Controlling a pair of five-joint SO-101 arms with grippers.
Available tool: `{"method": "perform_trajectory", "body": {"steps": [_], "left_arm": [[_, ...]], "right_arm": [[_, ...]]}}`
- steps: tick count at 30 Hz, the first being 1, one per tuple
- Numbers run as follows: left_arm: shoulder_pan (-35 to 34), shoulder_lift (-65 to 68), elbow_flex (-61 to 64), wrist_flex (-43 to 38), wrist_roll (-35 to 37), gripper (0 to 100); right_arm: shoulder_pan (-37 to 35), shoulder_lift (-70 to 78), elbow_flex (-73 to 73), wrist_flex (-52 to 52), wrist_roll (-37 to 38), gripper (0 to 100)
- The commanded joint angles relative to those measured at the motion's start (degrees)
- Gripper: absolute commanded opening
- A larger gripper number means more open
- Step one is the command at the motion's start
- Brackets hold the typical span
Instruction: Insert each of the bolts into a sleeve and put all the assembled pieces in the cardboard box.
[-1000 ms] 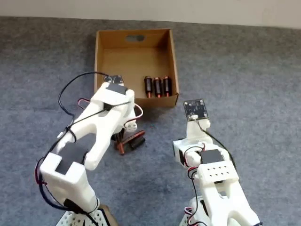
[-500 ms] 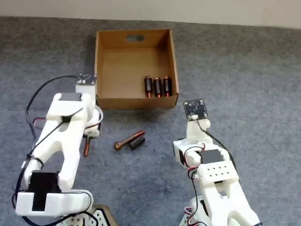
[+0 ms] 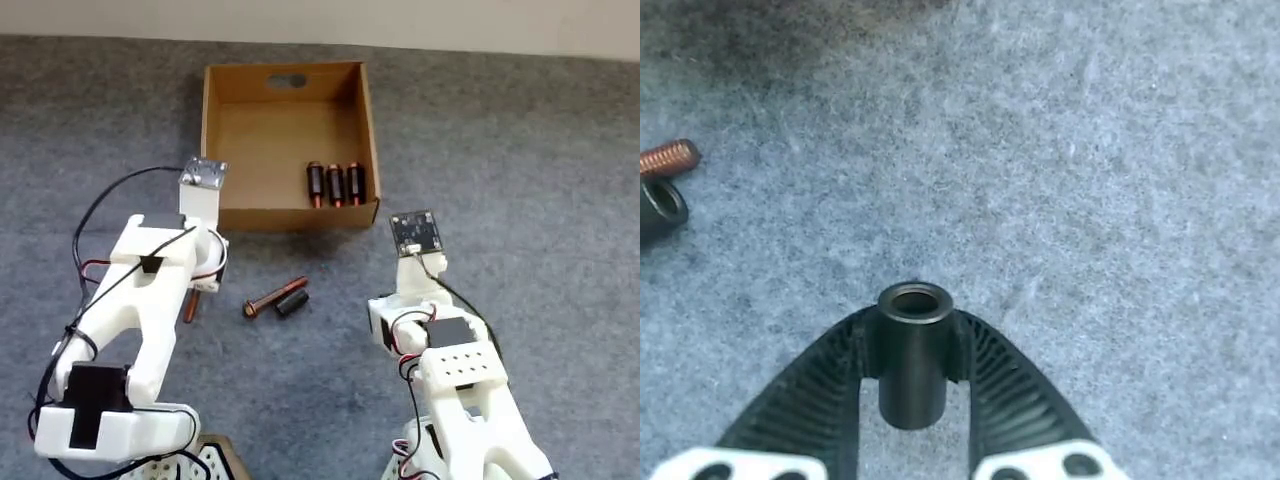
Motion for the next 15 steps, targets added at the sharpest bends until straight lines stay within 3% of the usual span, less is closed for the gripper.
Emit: {"method": "perform_trajectory", "body": {"steps": [1,5,10,15], "left_arm": [[1.1,-2.51,-0.13,-1.32,-0.44,1],[2.24,-2.51,-0.13,-1.14,-0.44,3],[4.44,-2.51,0.4,-1.41,-0.35,16],[4.62,-2.68,0.31,-1.41,-0.26,14]], "right_arm": [[0.66,-0.66,-0.22,-1.01,-0.35,0.5],[0.66,-0.66,-0.22,-1.01,-0.35,0.5],[0.66,-0.75,-0.22,-1.01,-0.35,0.5],[0.66,-0.75,-0.22,-1.01,-0.35,0.5]]}}
